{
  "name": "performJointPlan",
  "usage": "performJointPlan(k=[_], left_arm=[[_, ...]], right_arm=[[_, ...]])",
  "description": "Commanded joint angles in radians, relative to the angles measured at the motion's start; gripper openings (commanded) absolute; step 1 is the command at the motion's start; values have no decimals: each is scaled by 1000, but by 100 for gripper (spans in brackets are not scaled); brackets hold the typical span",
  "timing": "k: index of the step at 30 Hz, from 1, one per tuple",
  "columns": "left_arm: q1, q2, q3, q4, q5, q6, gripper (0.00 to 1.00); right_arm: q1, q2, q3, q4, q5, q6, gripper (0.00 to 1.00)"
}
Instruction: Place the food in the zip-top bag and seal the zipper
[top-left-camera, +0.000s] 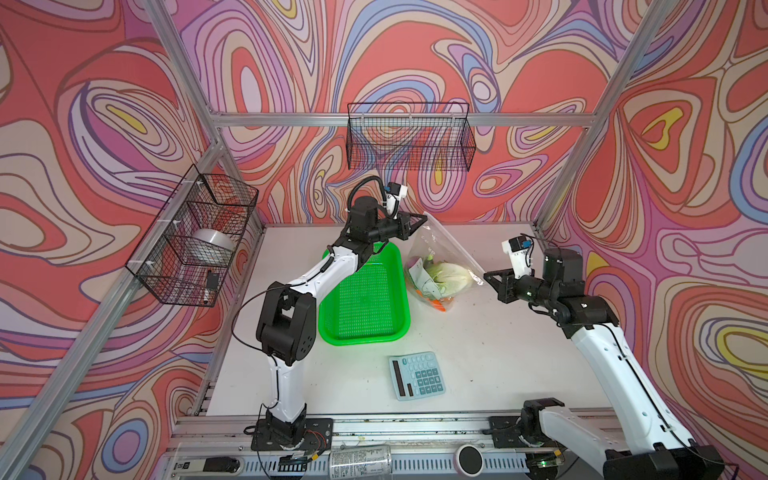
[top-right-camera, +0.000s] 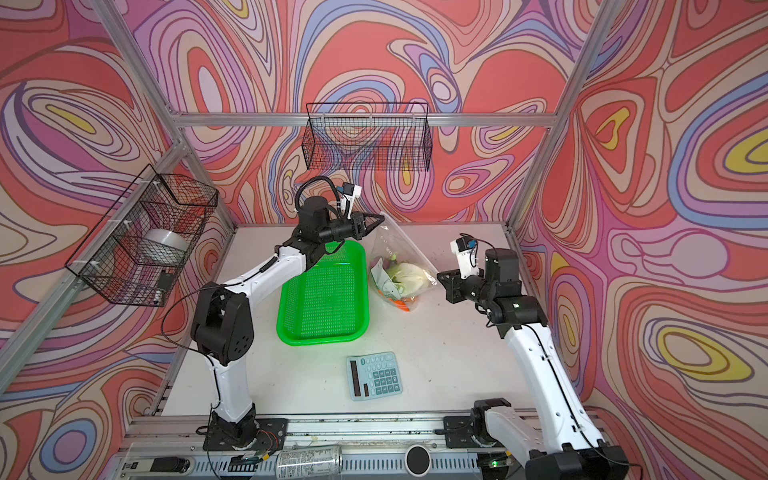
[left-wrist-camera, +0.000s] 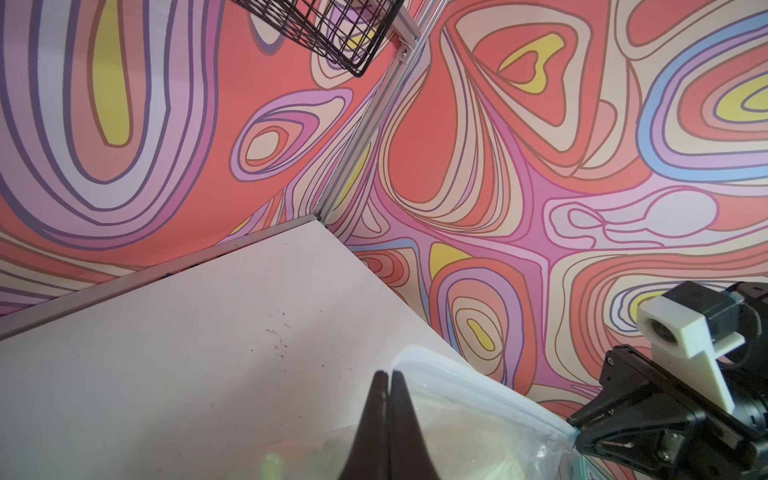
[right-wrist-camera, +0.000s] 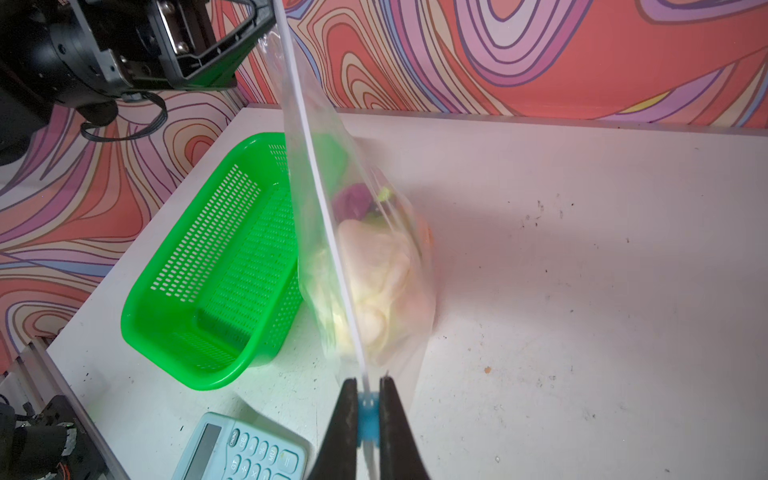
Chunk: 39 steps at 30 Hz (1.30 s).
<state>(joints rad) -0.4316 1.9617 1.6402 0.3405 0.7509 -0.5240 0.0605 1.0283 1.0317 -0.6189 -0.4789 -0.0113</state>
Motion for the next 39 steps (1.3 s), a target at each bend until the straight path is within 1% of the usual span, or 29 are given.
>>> performJointPlan(k=[1, 8, 16, 21, 26, 30, 37, 39], left_arm=[[42, 11, 26, 39, -69, 10, 0], [42, 13, 25, 42, -69, 5, 0], [42, 11, 20, 45, -55, -1, 0], [42, -1, 9, 33, -76, 16, 0], [42, 9, 17, 33, -72, 8, 0], [41, 13, 10, 58, -64, -14, 0], [42, 3, 4, 42, -61, -3, 0], [42, 7, 6, 48, -51, -10, 0]], right_arm=[[-8, -25, -22, -110, 41, 17, 10], [-7, -63, -22, -161, 64, 10, 10], [-7, -57, 5, -196, 60, -7, 10], [-6, -67, 10, -230, 66, -7, 10], [-7, -98, 16, -254, 86, -3, 12], [-6, -85, 19, -241, 70, 4, 15], [-5, -77, 26, -225, 57, 4, 16], [-6, -82, 35, -215, 56, 2, 19]])
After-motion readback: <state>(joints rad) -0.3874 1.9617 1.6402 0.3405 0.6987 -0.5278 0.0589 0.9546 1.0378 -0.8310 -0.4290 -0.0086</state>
